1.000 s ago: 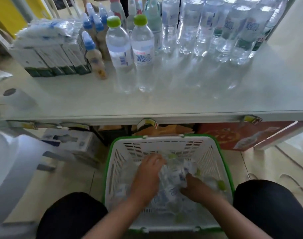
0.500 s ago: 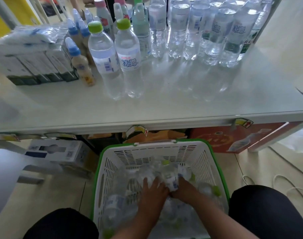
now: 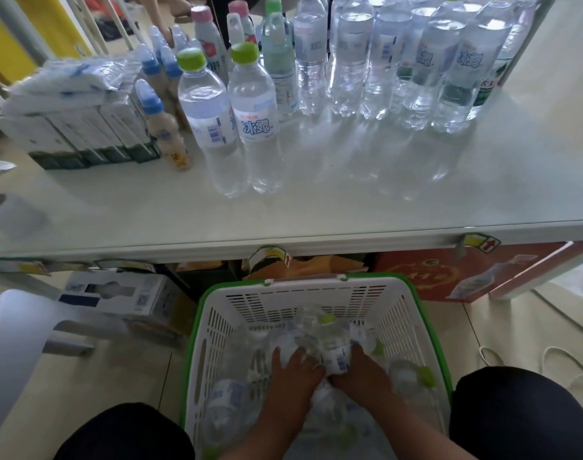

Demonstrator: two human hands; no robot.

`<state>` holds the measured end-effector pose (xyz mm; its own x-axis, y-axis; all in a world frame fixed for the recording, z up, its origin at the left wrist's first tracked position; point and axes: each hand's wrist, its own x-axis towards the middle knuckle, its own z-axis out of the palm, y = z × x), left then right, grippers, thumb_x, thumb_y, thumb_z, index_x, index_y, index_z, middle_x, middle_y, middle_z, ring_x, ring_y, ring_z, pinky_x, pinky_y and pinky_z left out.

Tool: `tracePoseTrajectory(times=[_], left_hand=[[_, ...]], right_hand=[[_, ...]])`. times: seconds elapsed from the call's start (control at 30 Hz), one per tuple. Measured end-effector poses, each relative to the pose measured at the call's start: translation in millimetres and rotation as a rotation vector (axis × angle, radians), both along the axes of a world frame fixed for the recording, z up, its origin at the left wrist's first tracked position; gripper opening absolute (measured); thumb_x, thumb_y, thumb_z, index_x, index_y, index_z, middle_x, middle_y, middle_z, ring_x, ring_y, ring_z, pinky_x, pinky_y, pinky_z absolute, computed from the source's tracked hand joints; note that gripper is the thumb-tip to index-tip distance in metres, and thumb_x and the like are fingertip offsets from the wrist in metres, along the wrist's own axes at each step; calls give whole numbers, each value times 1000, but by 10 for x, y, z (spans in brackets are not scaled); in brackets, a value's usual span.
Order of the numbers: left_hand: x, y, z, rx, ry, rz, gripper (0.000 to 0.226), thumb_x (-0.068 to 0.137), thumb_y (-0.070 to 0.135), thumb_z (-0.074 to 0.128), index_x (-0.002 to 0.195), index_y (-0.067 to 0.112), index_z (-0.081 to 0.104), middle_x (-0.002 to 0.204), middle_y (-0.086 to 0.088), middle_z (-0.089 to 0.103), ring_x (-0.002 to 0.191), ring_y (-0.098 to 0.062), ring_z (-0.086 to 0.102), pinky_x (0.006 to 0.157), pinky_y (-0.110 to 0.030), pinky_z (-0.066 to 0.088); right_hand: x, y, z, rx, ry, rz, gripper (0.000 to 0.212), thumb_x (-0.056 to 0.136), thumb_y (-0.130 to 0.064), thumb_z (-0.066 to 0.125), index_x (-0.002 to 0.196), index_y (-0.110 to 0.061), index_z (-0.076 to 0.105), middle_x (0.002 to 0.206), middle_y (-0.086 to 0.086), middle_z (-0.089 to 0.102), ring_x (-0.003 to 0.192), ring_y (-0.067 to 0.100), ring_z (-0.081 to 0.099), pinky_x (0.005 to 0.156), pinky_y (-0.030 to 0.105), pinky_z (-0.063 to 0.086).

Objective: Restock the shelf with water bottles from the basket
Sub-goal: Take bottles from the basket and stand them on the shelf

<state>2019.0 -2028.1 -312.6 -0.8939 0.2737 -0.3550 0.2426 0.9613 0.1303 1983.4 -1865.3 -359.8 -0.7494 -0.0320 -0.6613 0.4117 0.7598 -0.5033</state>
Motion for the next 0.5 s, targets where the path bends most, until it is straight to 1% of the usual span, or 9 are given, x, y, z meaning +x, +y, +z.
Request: tracePoseTrajectory(times=[0.07, 0.1, 0.13, 0.17, 0.2, 0.23, 0.3, 0.4, 0.5], left_hand=[[0, -57, 105, 29, -7, 24, 73, 19, 36, 91, 88, 40, 70, 101, 15, 68, 99, -10, 68, 76, -56, 53], [4, -83, 128, 115, -8, 49, 71, 39, 33, 88, 106, 39, 65, 118, 14, 61, 115, -11, 60, 89, -59, 46], [15, -101, 168, 175, -14, 84, 66, 60, 29, 78, 122, 36, 58, 132, 13, 52, 129, -11, 48, 103, -55, 35], [32, -128, 195, 241, -3, 138, 60, 71, 29, 67, 129, 34, 53, 137, 13, 49, 133, -10, 40, 109, -42, 29], [55, -154, 251, 362, -30, 238, 55, 72, 31, 62, 127, 32, 55, 134, 12, 52, 131, -9, 43, 106, -28, 31], [56, -180, 291, 488, -52, 343, 54, 68, 32, 63, 122, 30, 60, 127, 12, 57, 124, -8, 49, 101, -20, 35], [53, -231, 447, 674, -98, 507, 56, 57, 30, 73, 112, 34, 62, 113, 16, 64, 112, -7, 59, 93, -18, 44], [45, -271, 671, 824, -116, 710, 72, 38, 37, 80, 107, 37, 61, 102, 16, 67, 99, -5, 62, 86, -22, 51], [26, -257, 836, 964, -32, 810, 65, 28, 34, 85, 90, 27, 67, 90, 14, 74, 85, -7, 69, 67, -12, 52]], right_hand=[[9, 10, 126, -73, 8, -37, 110, 58, -57, 73, 147, -12, 26, 142, 3, 49, 128, 19, 49, 103, 30, 41], [-6, 36, 176, -127, 26, -56, 100, 56, -52, 78, 138, -10, 37, 131, 1, 56, 120, 18, 54, 97, 27, 47], [-27, 60, 292, -166, 43, -78, 83, 57, -42, 82, 126, -12, 46, 115, -4, 61, 108, 15, 59, 85, 21, 51], [-68, 78, 405, -203, 78, -86, 69, 59, -32, 84, 116, -18, 49, 104, -9, 60, 98, 11, 60, 75, 15, 51], [-105, 85, 543, -231, 107, -82, 65, 59, -26, 85, 113, -22, 49, 100, -11, 60, 94, 9, 61, 72, 15, 51], [-146, 88, 660, -278, 149, -78, 68, 57, -25, 85, 115, -26, 50, 104, -10, 62, 97, 10, 62, 76, 20, 53], [-222, 65, 941, -328, 233, -67, 74, 53, -25, 87, 118, -30, 52, 108, -11, 64, 98, 9, 62, 78, 23, 52], [-266, 55, 1331, -351, 335, -38, 65, 51, -19, 89, 100, -41, 52, 94, -22, 64, 82, -5, 61, 61, 7, 46], [-244, 42, 1636, -363, 410, 20, 66, 50, -19, 89, 95, -47, 51, 83, -26, 66, 77, -15, 60, 59, 4, 43]])
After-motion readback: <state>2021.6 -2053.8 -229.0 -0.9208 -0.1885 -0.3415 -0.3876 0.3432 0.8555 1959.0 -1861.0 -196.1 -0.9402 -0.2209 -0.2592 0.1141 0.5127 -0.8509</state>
